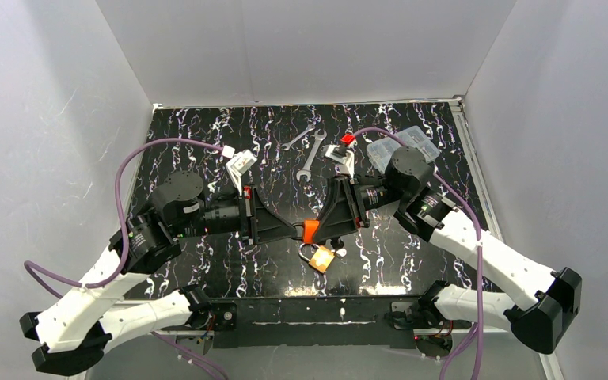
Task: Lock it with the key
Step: Lock the lock.
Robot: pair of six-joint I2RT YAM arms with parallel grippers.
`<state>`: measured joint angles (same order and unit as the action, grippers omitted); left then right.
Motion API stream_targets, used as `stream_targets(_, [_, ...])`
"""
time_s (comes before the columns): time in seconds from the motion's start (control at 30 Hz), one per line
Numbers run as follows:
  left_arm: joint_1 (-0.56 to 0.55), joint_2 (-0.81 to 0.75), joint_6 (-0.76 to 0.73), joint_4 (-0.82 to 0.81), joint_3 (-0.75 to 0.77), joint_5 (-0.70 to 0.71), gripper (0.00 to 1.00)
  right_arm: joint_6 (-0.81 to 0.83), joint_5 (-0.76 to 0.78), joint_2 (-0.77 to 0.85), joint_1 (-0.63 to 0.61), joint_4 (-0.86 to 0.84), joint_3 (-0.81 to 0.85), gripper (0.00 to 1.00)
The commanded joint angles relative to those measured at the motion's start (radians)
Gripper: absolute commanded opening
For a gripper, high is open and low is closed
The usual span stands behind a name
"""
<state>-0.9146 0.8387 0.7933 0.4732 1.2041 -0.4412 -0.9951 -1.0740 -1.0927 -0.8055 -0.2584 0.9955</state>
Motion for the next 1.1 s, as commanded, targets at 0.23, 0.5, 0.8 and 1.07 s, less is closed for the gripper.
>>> stream_targets(0.23, [-0.037,0.022,-0.052,0.195,0.062,0.302,0.0,0.022,0.256,0.041,0.001,-0.079,0.018,0.26])
stream_targets(0.5, [0.002,0.021,-0.12,0.238,0.166,0.238,0.0,-0.088,0.216,0.151,0.069,-0.253,-0.132,0.49])
stream_targets(0.8, [0.015,0.025,-0.084,0.173,0.175,0.165,0.0,-0.114,0.201,0.166,0.069,-0.291,-0.158,0.48])
stream_targets(1.07, [0.05,0.009,-0.027,0.111,0.169,0.119,0.0,-0.112,0.199,0.182,0.071,-0.306,-0.177,0.49])
